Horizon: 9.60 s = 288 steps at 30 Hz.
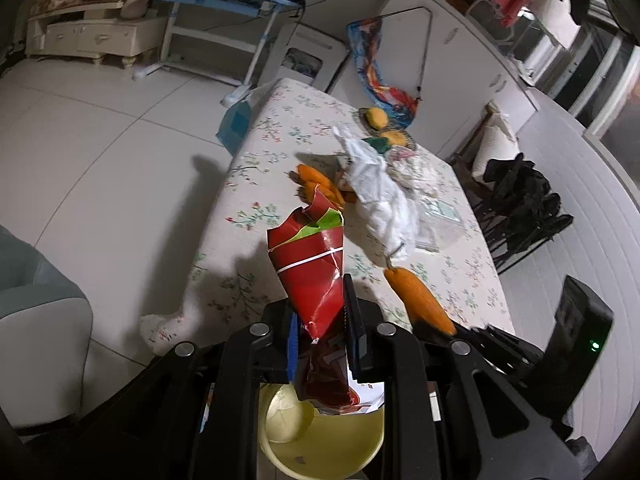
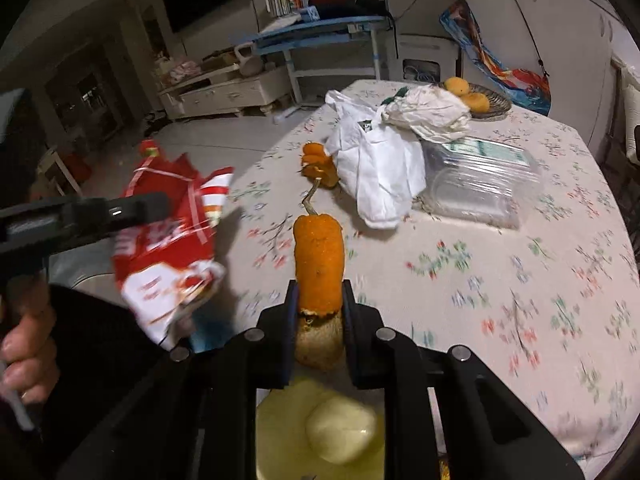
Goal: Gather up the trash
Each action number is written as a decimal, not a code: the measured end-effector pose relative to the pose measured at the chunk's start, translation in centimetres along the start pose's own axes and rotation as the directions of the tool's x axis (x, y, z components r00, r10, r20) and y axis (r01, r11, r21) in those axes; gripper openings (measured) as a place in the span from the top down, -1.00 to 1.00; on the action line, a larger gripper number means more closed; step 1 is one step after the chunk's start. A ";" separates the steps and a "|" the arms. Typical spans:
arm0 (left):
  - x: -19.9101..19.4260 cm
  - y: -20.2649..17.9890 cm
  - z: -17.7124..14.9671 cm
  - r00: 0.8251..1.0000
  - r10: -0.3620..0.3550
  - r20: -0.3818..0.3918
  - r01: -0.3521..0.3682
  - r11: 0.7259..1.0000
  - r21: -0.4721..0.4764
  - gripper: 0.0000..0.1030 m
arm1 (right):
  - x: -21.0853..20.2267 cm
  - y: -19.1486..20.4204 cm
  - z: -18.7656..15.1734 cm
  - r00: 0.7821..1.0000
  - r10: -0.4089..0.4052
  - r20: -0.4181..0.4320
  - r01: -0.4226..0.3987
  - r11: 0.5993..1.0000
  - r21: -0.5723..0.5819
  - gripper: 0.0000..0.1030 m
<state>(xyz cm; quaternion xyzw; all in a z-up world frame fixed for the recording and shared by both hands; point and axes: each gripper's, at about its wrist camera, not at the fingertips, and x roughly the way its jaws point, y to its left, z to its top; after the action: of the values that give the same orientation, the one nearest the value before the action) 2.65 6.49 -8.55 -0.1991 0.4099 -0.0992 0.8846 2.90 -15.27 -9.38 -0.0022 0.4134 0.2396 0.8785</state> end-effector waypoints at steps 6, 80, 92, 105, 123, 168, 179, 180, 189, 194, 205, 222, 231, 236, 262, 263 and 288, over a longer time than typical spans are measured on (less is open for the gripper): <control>-1.4 -1.7 -1.9 1.000 -0.008 0.006 0.008 0.997 0.073 0.65 | -3.7 0.0 -3.3 1.000 0.008 0.004 -0.008 0.999 0.037 0.59; -3.6 -8.6 -10.4 0.983 0.158 0.089 -0.180 0.912 0.369 -0.17 | -8.8 -1.7 -7.6 0.964 -0.194 0.184 0.162 0.971 0.173 -0.46; -4.1 -8.2 -8.1 0.962 0.228 0.153 -0.267 0.904 0.335 -0.34 | -8.5 -1.4 -6.4 0.966 -0.157 0.203 0.123 0.978 0.168 -0.53; -2.4 -7.4 -4.7 0.952 0.260 0.160 -0.297 0.910 0.290 -0.41 | -5.6 -1.9 -4.5 0.978 -0.120 0.170 0.094 0.984 0.152 -0.53; 0.3 -7.0 -2.3 0.944 0.303 0.131 -0.329 0.902 0.281 -0.43 | -2.5 -2.9 -2.1 0.985 -0.086 0.147 0.063 0.986 0.156 -0.55; 8.2 -1.6 7.8 0.946 0.322 -0.039 -0.317 0.943 0.096 -0.59 | 3.0 -4.8 3.3 1.000 -0.011 0.010 0.010 0.993 0.119 0.42; 9.3 -0.7 8.2 0.945 0.322 -0.053 -0.319 0.946 0.051 -0.59 | 8.1 -2.4 4.9 0.997 -0.062 -0.048 0.061 0.998 -0.007 0.54; 9.6 -0.9 8.1 0.946 0.319 -0.057 -0.315 0.947 0.060 -0.59 | 7.8 -2.6 4.7 0.997 -0.059 -0.053 0.059 0.998 -0.014 0.64; 13.0 -4.0 8.1 0.945 0.323 -0.055 -0.311 0.936 0.166 -0.58 | 2.5 -7.2 1.2 0.995 -0.056 -0.079 0.064 0.993 0.102 0.73; 14.9 -4.9 8.1 0.944 0.320 -0.078 -0.298 0.931 0.213 -0.22 | 2.6 -7.9 0.5 0.996 -0.026 -0.087 0.040 0.985 0.165 0.72; 15.7 -3.6 7.7 0.967 0.228 -0.117 -0.202 0.959 0.201 0.82 | 2.5 -8.5 0.2 0.998 0.009 -0.054 0.002 0.980 0.201 0.67; 13.5 -4.7 5.0 0.959 0.251 -0.129 -0.206 0.936 0.286 0.22 | 2.1 -7.8 -0.2 0.999 0.026 -0.027 -0.020 0.981 0.195 0.67; 14.3 -6.6 3.8 0.962 0.245 -0.124 -0.184 0.911 0.370 0.71 | 2.5 -7.7 -0.3 0.999 0.031 -0.028 -0.025 0.981 0.194 0.67; 13.3 -7.7 3.4 0.976 0.198 -0.093 -0.147 0.910 0.387 0.88 | 2.1 -7.6 -0.4 1.000 0.026 -0.013 -0.023 0.981 0.195 0.67; 0.2 -6.2 1.5 0.996 0.028 0.083 -0.049 0.964 0.261 0.89 | -5.1 -0.6 -0.6 0.995 -0.058 0.076 0.057 0.998 0.010 0.68; -0.1 -6.1 1.4 0.996 0.027 0.083 -0.048 0.965 0.260 0.89 | -5.3 -0.2 -0.7 0.996 -0.060 0.071 0.061 0.998 -0.004 0.68; -5.1 -5.9 -1.1 0.994 -0.012 0.111 -0.016 0.968 0.249 0.89 | -8.9 4.7 -3.8 0.995 -0.103 0.010 0.103 0.980 -0.168 0.68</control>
<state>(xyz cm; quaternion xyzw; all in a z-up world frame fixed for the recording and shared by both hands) -1.60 2.59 -3.12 -0.0912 0.3442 -0.1376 0.9243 -6.63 -15.63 -4.48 -0.0978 0.3905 0.2278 0.8866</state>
